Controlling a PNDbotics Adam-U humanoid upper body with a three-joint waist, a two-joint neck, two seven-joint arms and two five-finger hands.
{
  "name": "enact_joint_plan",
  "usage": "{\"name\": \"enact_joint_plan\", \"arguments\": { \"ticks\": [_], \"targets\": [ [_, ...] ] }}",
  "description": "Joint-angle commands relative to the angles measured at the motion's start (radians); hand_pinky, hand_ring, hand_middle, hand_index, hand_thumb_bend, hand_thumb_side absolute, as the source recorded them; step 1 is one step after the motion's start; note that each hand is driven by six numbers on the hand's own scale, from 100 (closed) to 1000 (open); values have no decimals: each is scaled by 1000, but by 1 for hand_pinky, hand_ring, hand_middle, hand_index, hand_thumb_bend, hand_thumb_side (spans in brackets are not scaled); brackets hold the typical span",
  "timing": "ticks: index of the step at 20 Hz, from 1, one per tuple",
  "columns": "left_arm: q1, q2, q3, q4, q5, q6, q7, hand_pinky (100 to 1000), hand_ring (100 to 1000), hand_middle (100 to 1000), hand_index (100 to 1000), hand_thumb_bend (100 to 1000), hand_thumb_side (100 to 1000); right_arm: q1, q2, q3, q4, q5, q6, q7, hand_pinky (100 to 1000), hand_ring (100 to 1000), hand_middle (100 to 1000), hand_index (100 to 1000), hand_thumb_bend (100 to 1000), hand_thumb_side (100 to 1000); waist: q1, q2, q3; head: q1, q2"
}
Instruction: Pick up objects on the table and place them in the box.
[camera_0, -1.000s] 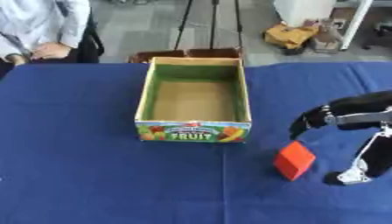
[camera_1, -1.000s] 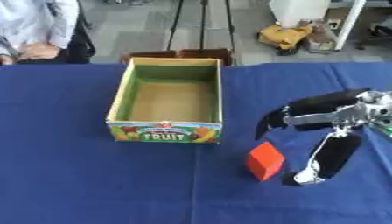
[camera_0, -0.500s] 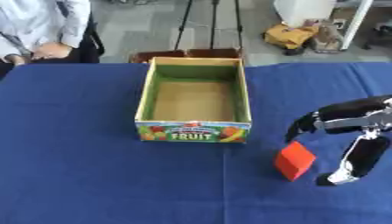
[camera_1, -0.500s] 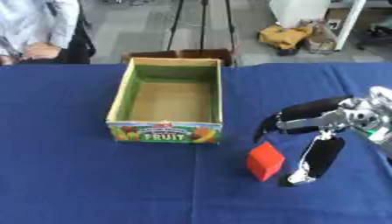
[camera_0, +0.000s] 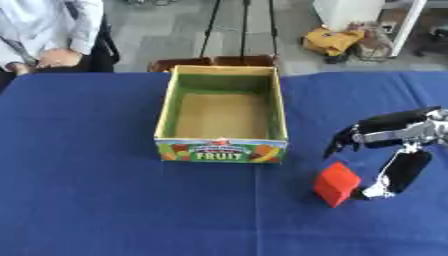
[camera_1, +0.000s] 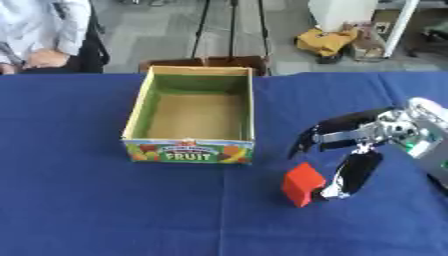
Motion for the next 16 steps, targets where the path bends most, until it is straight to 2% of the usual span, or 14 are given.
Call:
{"name": "enact_joint_plan", "arguments": {
  "ticks": [1,10,16],
  "targets": [
    [-13,17,4,-14,3,4,2,798,885,862,956,100,953,-21,-12,-1,19,9,-12,0,817,909,865,948,367,365,9,-17,2,-3,-11],
    [-13,17,4,-14,5,4,2,795,885,861,956,100,953,-11,-7,16,40,11,-39,0,801,880,839,927,388,340,9,-10,2,-2,-8],
    [-13,16,5,-14,5,5,5,793,885,861,955,100,953,-17,7,-3,66,14,-29,0,715,791,738,865,436,324,10,-10,4,2,-9]
  ]
}}
